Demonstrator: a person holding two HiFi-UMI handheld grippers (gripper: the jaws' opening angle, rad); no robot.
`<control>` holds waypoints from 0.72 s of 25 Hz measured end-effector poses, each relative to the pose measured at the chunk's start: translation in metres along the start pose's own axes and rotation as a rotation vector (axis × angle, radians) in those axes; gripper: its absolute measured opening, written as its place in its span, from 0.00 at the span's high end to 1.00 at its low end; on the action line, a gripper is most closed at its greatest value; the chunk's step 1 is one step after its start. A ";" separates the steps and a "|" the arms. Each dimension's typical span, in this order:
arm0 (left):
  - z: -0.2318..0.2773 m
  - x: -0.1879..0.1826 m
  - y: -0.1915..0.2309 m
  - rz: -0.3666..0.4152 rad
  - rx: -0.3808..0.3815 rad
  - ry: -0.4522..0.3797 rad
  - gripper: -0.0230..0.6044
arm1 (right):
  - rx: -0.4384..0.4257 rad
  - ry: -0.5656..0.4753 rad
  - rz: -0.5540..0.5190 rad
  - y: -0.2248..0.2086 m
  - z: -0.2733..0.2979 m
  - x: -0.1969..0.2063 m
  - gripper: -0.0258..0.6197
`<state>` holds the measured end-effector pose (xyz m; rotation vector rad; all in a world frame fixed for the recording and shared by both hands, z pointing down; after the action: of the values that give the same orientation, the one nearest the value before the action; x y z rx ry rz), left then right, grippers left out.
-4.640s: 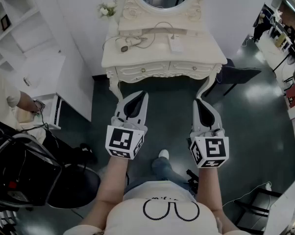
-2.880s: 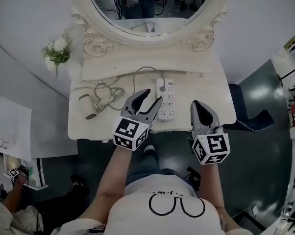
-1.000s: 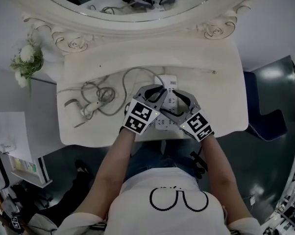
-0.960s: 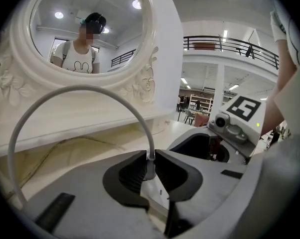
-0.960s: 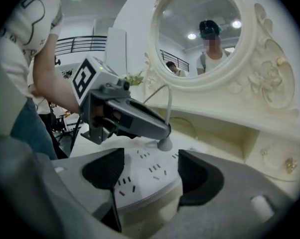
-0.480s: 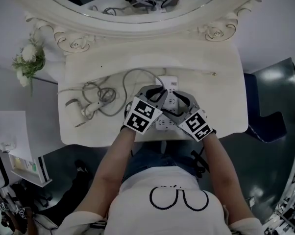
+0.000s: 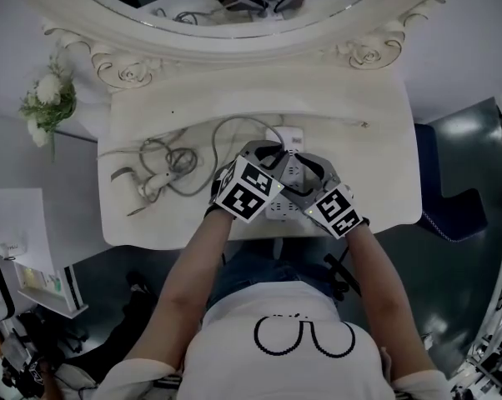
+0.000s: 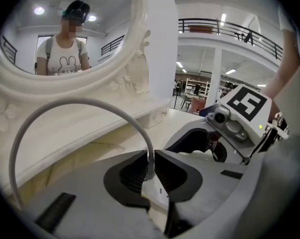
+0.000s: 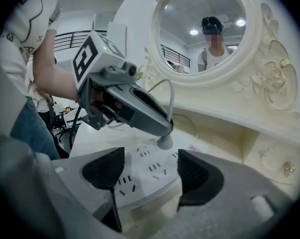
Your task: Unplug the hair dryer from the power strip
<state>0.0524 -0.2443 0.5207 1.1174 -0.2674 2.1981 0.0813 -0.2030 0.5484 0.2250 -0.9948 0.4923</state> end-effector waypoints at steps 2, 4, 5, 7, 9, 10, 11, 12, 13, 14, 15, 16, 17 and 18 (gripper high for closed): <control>-0.002 0.002 -0.002 0.034 -0.006 0.002 0.89 | -0.003 0.002 -0.001 0.000 0.000 0.000 0.45; -0.007 0.006 -0.001 0.041 0.003 -0.005 0.89 | -0.017 0.001 -0.008 0.002 -0.001 0.001 0.45; -0.011 0.008 0.001 0.041 0.014 -0.013 0.89 | -0.023 0.000 -0.012 0.003 -0.001 0.001 0.45; -0.019 0.009 0.005 0.027 0.038 -0.032 0.92 | -0.029 -0.003 -0.015 0.004 -0.001 0.002 0.45; -0.020 0.007 0.006 0.002 0.065 -0.038 0.92 | -0.029 -0.003 -0.016 0.004 -0.002 0.003 0.45; -0.017 0.005 0.004 -0.019 0.081 -0.042 0.92 | -0.030 -0.001 -0.016 0.004 -0.003 0.003 0.45; -0.015 0.002 0.003 -0.044 0.095 -0.048 0.92 | -0.032 0.000 -0.017 0.004 -0.003 0.003 0.45; -0.013 0.000 0.002 -0.070 0.103 -0.055 0.92 | -0.033 0.001 -0.017 0.004 -0.002 0.003 0.45; -0.011 -0.001 0.002 -0.095 0.105 -0.064 0.92 | -0.034 0.001 -0.018 0.004 -0.002 0.003 0.45; -0.010 -0.001 0.002 -0.119 0.103 -0.076 0.91 | -0.035 0.001 -0.018 0.004 -0.001 0.002 0.45; -0.010 -0.001 0.003 -0.143 0.101 -0.090 0.90 | -0.035 0.002 -0.018 0.003 -0.001 0.002 0.45; -0.009 -0.002 0.004 -0.164 0.096 -0.106 0.90 | -0.034 0.002 -0.018 0.003 -0.001 0.003 0.45; -0.008 -0.003 0.005 -0.180 0.087 -0.121 0.88 | -0.033 0.003 -0.018 0.003 -0.001 0.003 0.45; -0.008 -0.006 0.006 -0.189 0.075 -0.135 0.85 | -0.033 0.003 -0.018 0.003 -0.001 0.003 0.45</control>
<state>0.0461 -0.2477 0.5121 1.2806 -0.1318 1.9848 0.0818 -0.1987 0.5496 0.2036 -0.9964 0.4598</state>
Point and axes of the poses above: the fingertips, and each gripper's own axes: z forward along the fingers, y to its left, x out of its underside, the point moved 3 cm from there along -z, backward along the fingers
